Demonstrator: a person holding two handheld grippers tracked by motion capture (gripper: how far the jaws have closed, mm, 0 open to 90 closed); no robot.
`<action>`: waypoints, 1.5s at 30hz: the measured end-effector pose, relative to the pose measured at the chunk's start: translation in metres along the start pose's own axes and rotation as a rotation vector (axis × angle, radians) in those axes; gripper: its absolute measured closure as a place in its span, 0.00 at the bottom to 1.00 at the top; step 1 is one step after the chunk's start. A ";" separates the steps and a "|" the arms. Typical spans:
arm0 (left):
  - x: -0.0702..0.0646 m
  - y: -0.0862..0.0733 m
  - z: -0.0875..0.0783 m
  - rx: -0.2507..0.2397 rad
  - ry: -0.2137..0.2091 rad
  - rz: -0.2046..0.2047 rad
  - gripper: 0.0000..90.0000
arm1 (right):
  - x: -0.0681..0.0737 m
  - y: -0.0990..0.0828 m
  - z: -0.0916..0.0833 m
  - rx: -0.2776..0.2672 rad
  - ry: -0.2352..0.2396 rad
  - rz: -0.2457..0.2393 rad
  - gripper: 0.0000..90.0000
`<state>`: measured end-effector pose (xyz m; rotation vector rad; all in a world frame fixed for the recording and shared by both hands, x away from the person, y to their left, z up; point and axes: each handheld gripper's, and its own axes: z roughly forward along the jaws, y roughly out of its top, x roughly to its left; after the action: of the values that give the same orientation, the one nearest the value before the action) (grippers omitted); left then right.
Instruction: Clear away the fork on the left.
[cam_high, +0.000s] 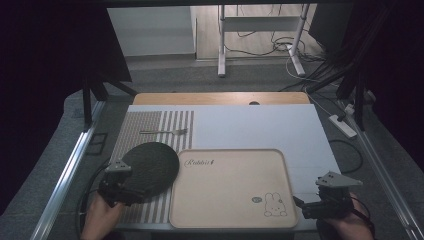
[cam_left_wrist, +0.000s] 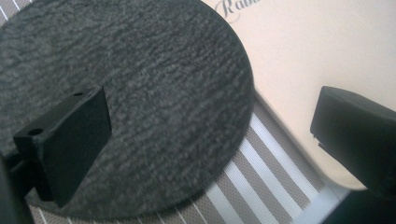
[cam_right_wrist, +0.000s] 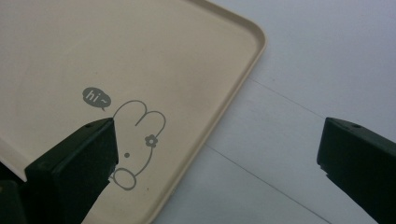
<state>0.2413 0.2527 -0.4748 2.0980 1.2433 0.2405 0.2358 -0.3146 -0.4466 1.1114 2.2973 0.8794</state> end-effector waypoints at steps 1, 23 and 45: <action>0.001 0.002 0.002 0.006 -0.002 -0.002 0.00 | 0.000 0.000 0.000 0.001 0.001 -0.002 0.00; 0.029 0.038 0.038 0.015 -0.036 0.024 0.00 | 0.001 0.000 0.001 0.007 0.003 -0.010 0.00; 0.068 0.074 0.061 0.025 0.000 -0.041 0.00 | 0.001 0.000 0.001 0.015 0.005 -0.015 0.00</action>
<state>0.3585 0.2582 -0.4863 2.0912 1.2945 0.2070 0.2363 -0.3131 -0.4475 1.0985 2.3171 0.8621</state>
